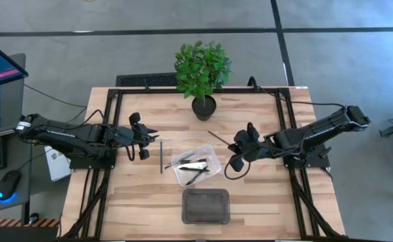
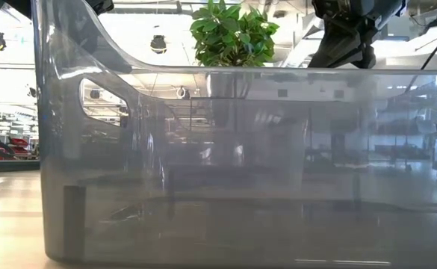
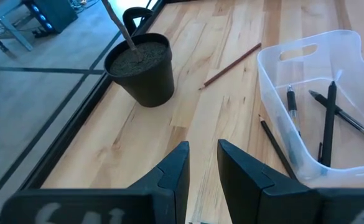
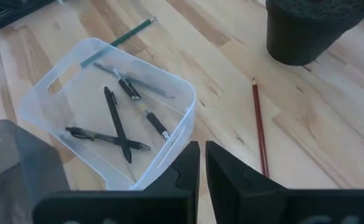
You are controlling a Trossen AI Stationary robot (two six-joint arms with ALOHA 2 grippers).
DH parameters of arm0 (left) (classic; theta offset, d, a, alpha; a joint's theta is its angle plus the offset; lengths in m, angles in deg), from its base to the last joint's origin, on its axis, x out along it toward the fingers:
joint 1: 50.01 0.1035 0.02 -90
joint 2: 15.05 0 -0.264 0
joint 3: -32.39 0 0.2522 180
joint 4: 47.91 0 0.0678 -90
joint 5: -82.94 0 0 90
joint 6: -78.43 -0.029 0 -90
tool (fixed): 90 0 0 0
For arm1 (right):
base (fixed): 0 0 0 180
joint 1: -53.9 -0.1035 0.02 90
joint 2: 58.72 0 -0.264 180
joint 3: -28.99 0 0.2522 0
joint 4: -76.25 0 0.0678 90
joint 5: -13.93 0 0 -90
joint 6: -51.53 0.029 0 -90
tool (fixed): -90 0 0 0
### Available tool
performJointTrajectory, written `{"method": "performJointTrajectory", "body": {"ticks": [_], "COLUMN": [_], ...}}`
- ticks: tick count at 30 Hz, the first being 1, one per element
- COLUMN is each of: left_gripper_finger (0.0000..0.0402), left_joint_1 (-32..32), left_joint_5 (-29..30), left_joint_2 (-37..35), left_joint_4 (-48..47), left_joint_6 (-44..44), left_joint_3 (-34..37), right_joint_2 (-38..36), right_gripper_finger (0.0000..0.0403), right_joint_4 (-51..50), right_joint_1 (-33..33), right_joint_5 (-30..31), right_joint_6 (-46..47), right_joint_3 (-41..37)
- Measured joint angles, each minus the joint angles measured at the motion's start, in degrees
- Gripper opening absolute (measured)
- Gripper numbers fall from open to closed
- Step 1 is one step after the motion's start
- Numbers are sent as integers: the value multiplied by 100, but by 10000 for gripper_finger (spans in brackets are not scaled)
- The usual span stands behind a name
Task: Sort pens & pencils
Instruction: Adjust the transparent bin on the table
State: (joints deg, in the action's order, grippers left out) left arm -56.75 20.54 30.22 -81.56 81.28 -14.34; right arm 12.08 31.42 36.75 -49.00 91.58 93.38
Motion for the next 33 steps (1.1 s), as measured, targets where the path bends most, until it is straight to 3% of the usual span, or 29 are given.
{"method": "performJointTrajectory", "body": {"ticks": [5,10,14,18,25,33], "left_gripper_finger": [85,142,195,222,230,217], "left_joint_1": [-2,0,-2,-2,189,1128], "left_joint_5": [74,164,-255,-769,-753,-1794], "left_joint_2": [0,0,0,0,202,1162], "left_joint_4": [25,37,-110,-312,121,-40], "left_joint_6": [0,-1,-47,323,-232,-1199], "left_joint_3": [0,0,2,2,5,-823], "right_joint_2": [0,0,0,0,0,0], "right_gripper_finger": [47,47,47,47,47,47], "right_joint_4": [0,1,-18,-64,-195,-192], "right_joint_1": [48,166,252,278,329,520], "right_joint_5": [-2,-2,-2,-2,-2,-4], "right_joint_6": [-2,-3,-4,-9,-226,-452], "right_joint_3": [0,0,0,0,0,0]}}
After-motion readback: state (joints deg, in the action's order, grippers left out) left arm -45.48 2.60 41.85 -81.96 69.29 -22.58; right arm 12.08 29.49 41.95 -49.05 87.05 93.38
